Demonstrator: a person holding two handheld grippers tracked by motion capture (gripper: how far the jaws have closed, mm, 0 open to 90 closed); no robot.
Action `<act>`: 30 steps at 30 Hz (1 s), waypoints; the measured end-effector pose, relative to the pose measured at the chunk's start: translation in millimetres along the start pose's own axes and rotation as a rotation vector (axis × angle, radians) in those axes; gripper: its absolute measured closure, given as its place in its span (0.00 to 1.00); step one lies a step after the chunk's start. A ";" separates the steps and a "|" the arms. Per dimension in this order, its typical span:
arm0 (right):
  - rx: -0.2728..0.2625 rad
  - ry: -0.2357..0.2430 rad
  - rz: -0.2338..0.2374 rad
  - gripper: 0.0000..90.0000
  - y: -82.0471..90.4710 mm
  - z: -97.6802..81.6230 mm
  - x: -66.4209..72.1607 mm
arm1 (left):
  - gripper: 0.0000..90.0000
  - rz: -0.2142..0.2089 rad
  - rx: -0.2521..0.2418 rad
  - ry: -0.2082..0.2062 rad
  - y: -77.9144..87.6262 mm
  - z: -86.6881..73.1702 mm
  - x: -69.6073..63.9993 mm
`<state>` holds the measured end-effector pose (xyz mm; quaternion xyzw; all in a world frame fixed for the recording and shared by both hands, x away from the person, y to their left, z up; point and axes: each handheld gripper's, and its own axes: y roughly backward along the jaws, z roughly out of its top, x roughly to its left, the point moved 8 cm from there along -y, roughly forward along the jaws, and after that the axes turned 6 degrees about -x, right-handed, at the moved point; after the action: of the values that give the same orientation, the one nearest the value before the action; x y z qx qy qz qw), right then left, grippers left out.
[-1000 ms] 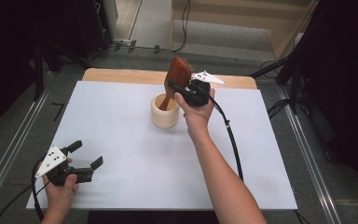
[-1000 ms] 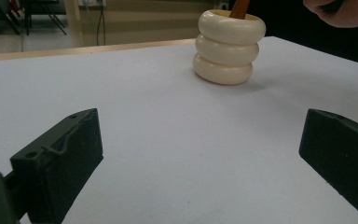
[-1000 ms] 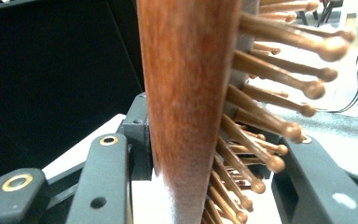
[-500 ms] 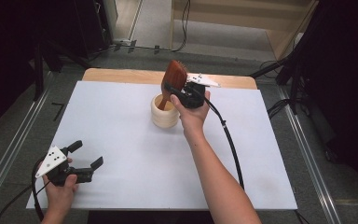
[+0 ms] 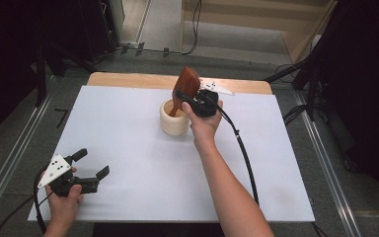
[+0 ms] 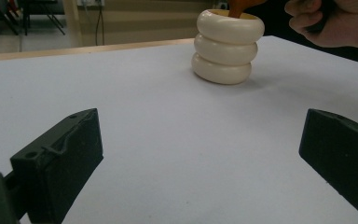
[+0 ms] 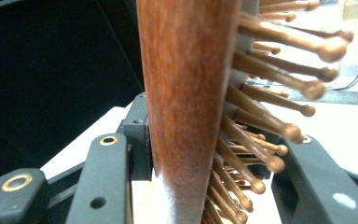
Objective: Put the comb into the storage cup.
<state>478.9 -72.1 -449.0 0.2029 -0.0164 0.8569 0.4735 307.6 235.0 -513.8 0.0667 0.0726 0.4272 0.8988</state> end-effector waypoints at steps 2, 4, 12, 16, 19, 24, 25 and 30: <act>0.003 -0.014 -0.007 0.58 0.2 -2.9 -4.4 | 0.00 0.000 0.000 0.000 -0.1 0.0 0.1; 0.003 -0.021 -0.009 0.58 0.0 -3.9 -5.8 | 0.00 0.001 0.000 0.000 -0.2 0.0 0.2; -0.002 -0.082 -0.010 0.58 -2.2 -10.5 -11.6 | 0.00 0.001 0.000 0.000 0.2 -0.1 0.2; -0.006 -0.106 0.010 0.57 -2.4 -13.3 -12.4 | 0.00 0.002 0.000 0.001 0.2 -0.1 0.1; -0.002 -0.137 0.019 0.55 -1.6 -14.7 -18.4 | 0.00 0.002 0.000 0.000 0.1 -0.1 0.1; 0.006 -0.147 0.021 0.53 -0.1 -15.7 -23.3 | 0.00 0.006 0.000 -0.001 0.0 -0.1 0.4; 0.008 -0.146 0.019 0.52 0.1 -15.8 -23.5 | 0.00 0.005 -0.001 -0.001 -0.1 -0.1 0.3; 0.012 -0.151 0.012 0.47 0.4 -16.5 -23.9 | 0.00 0.009 -0.001 -0.001 0.2 -0.1 0.6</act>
<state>484.3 -87.9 -472.8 0.2696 -0.0482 0.8421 0.4646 307.8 235.6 -513.9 0.0667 0.0716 0.4311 0.8970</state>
